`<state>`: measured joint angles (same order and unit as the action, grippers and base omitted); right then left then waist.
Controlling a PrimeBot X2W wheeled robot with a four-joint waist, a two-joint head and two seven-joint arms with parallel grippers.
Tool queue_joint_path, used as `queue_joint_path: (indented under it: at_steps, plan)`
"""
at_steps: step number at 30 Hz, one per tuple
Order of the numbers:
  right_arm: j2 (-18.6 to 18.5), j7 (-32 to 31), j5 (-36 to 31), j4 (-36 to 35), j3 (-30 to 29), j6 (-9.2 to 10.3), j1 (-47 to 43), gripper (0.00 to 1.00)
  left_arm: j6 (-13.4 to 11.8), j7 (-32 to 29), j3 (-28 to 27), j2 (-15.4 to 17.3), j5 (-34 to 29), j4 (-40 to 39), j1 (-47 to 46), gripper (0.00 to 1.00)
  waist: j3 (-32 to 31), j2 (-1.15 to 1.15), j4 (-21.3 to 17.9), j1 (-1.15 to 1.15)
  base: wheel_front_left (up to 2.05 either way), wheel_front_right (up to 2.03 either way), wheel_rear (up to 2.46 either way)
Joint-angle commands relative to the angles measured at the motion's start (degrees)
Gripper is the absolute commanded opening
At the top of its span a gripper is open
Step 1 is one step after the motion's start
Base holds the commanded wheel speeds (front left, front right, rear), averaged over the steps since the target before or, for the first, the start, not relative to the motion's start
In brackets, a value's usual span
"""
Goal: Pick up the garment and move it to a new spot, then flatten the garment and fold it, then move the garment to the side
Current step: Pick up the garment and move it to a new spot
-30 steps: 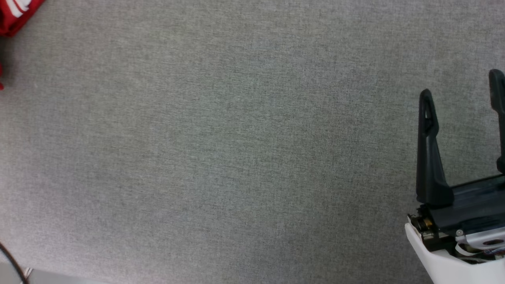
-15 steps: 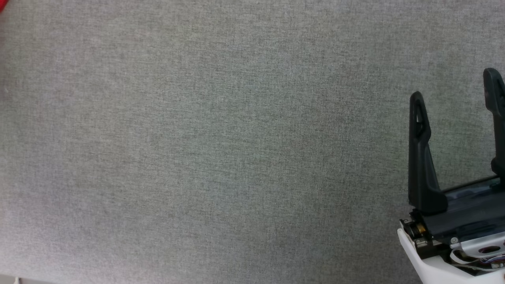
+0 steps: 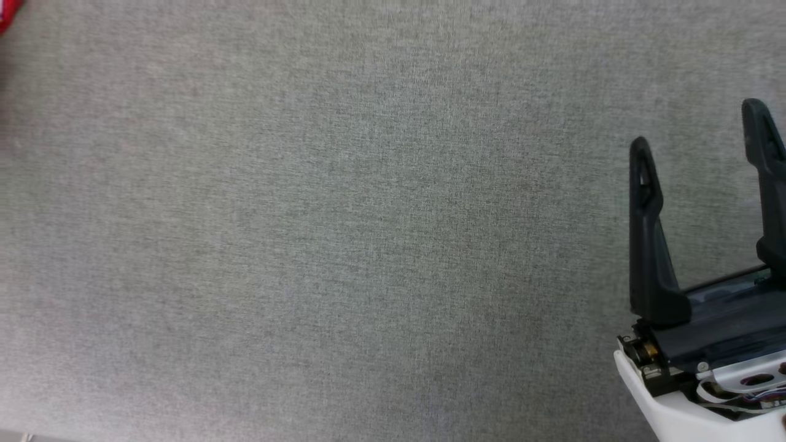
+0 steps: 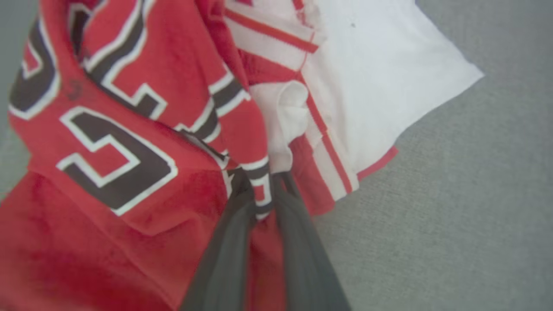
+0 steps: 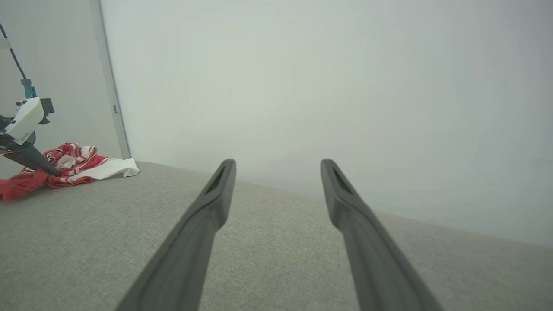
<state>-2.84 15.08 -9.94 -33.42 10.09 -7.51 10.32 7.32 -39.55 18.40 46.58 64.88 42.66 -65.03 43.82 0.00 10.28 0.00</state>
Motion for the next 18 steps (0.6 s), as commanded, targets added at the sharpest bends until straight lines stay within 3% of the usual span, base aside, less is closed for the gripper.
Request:
queue_joint_path:
  at_steps: [1,9,18]
  plan:
    - [-0.06,0.14,0.64,0.11,-0.03,0.03,0.27,1.00,0.08,0.87,0.14,1.18,0.76,-0.88,-0.10,0.00,-1.54,0.00,0.07,0.00,0.00,0.00,0.00]
    - [-0.05,0.14,3.47,1.57,0.15,0.03,-0.33,1.00,0.05,3.96,4.54,6.70,0.03,-7.99,0.69,0.00,-8.70,0.00,-0.34,0.00,0.00,0.00,0.00]
    - [-0.06,0.14,7.81,6.26,-3.29,0.03,-2.85,1.00,0.04,3.67,11.77,10.16,-2.17,-20.53,-3.46,0.00,-16.26,0.00,-2.59,0.00,0.00,0.00,0.00]
